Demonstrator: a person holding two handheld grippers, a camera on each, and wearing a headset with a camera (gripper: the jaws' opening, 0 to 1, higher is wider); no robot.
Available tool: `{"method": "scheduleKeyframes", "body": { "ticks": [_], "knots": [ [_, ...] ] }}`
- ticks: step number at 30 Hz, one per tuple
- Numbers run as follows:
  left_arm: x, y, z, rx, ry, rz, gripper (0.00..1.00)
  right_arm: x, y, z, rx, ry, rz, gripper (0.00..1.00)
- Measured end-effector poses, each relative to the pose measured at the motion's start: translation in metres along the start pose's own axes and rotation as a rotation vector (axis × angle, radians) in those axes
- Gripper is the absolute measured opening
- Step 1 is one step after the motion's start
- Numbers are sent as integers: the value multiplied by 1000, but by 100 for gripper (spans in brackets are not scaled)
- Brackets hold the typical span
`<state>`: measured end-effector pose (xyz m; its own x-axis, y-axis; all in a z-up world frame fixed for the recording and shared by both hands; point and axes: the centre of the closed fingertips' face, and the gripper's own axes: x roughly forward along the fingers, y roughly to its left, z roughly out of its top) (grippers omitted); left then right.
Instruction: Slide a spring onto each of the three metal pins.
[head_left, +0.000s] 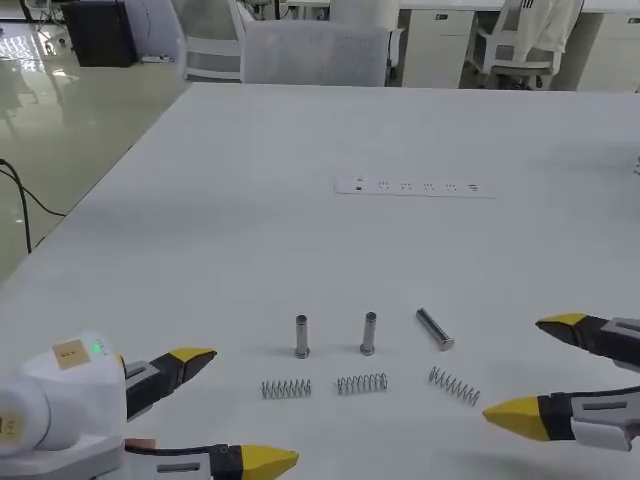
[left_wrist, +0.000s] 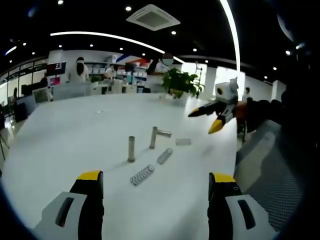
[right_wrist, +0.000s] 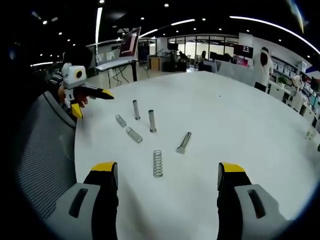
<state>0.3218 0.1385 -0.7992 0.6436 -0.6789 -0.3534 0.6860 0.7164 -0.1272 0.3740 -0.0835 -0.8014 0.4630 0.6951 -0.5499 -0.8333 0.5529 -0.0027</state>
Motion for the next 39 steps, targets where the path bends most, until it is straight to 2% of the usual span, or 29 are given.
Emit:
{"method": "scheduleKeyframes", "body": {
  "ticks": [13,23,31,39],
  "knots": [
    [-1,1,-1,-2,3,3,83,6,-5,16,-32,-5,9,82],
    [-1,0,-1,-1,3,2,83,19,-16,29,-59,9,9,79],
    [-1,1,0,-1,-1,6,83,38,-22,42,-82,37,12,76],
    [-2,2,0,-3,-4,9,83,56,-29,40,-66,96,13,69]
  ]
}}
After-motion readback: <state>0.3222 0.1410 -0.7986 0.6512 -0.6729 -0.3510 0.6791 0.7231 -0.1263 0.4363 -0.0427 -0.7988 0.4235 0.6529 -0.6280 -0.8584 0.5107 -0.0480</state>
